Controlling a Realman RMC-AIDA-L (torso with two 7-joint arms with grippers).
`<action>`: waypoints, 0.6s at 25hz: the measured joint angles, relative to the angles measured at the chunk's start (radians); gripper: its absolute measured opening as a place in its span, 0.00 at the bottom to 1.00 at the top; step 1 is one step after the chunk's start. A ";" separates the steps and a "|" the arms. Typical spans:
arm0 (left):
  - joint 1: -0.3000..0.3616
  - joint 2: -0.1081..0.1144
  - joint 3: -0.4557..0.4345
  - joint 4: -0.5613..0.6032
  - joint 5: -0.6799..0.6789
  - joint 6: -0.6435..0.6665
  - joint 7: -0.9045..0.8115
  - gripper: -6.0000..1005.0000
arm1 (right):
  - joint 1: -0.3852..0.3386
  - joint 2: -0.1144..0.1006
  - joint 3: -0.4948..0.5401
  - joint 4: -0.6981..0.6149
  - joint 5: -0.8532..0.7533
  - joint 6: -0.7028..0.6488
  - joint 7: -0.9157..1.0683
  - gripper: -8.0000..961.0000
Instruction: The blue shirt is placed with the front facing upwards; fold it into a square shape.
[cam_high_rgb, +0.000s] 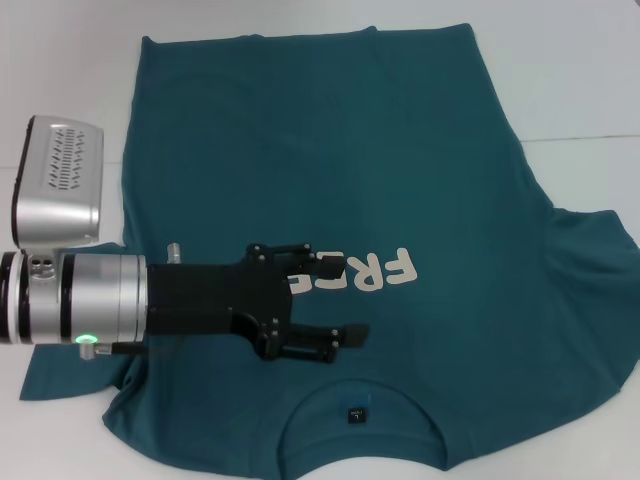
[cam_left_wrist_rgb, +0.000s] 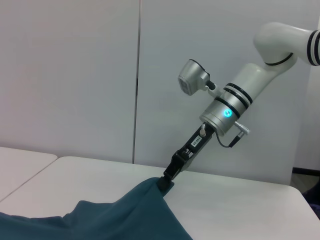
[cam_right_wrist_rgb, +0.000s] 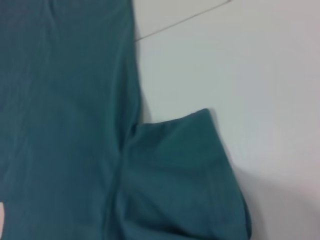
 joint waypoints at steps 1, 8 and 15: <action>0.000 0.000 0.000 0.000 0.000 0.000 0.000 0.84 | 0.004 0.000 -0.009 0.000 0.001 0.000 0.000 0.10; -0.009 0.000 0.001 0.000 0.000 0.000 -0.009 0.84 | 0.050 0.016 -0.091 -0.001 0.000 0.006 -0.001 0.11; -0.011 0.000 0.003 0.000 0.000 -0.005 -0.010 0.84 | 0.099 0.031 -0.193 -0.010 -0.004 0.010 0.009 0.12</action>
